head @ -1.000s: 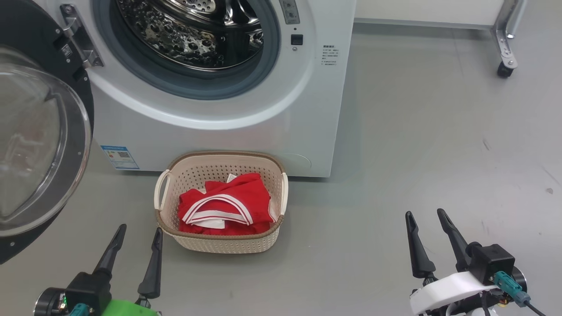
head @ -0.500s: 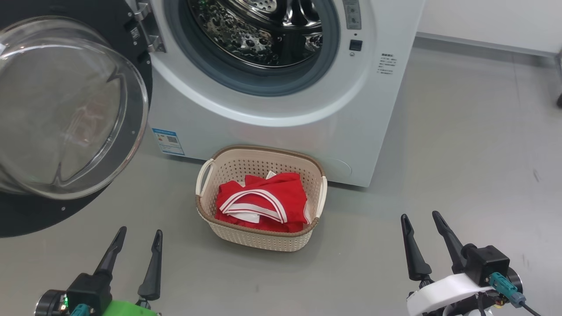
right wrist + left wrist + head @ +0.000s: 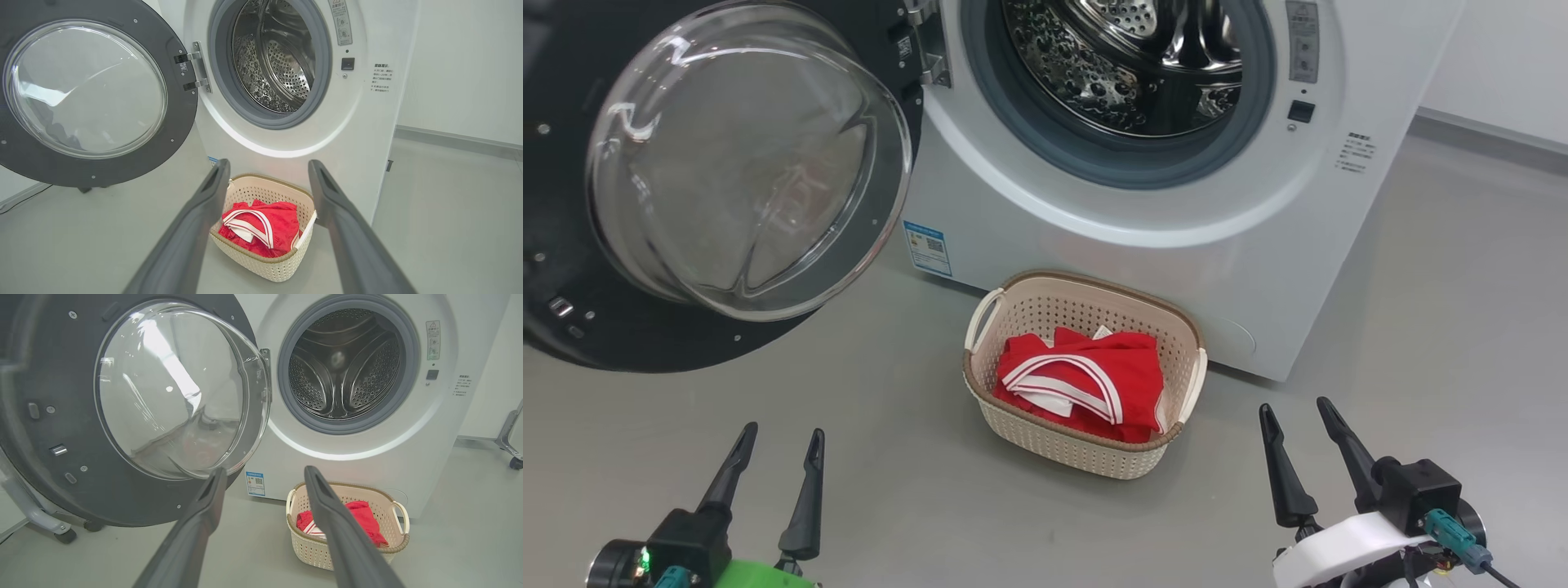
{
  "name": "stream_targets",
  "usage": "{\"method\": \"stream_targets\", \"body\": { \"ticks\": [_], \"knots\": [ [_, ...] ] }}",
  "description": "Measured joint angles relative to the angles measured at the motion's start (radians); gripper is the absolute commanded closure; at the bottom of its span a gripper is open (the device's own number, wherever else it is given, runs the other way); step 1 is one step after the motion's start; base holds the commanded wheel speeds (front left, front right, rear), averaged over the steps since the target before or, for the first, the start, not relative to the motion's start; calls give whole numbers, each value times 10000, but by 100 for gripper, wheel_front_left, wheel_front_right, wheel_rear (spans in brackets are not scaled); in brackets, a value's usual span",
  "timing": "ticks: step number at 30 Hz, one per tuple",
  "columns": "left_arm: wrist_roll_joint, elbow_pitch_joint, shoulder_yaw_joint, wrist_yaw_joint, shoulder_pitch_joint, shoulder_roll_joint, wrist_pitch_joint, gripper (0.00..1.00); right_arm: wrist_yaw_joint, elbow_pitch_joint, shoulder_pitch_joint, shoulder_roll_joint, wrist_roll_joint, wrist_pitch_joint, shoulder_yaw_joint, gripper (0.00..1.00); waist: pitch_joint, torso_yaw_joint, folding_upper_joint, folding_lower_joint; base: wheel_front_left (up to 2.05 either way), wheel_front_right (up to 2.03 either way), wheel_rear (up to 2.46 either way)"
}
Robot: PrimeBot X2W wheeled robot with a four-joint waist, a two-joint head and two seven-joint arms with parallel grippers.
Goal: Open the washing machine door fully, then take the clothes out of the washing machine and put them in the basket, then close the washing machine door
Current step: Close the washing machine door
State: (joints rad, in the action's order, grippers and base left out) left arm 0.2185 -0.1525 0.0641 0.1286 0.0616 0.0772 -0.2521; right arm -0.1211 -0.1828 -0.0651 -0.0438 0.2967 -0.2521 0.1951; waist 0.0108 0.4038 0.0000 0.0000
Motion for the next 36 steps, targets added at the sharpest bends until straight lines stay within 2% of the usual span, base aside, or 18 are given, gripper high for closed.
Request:
{"method": "stream_targets", "body": {
  "ticks": [6, 12, 36],
  "knots": [
    [0, 4, -25, 0, 5, 8, 0, 0, -6, -6, -1, 2, 31, 0, 23, 0, -63, 581, 0, 0, 0, 0, 0],
    [2, 109, -512, 0, 47, 15, 0, 0, -8, -44, 25, 10, 33, 0, 403, 0, -6, 990, 0, 0, 0, 0, 0],
    [0, 332, -717, 0, 106, -17, 0, 0, -8, -401, 371, 4, 107, 0, 617, 0, 137, 1125, 0, 0, 0, 0, 0]
  ]
}}
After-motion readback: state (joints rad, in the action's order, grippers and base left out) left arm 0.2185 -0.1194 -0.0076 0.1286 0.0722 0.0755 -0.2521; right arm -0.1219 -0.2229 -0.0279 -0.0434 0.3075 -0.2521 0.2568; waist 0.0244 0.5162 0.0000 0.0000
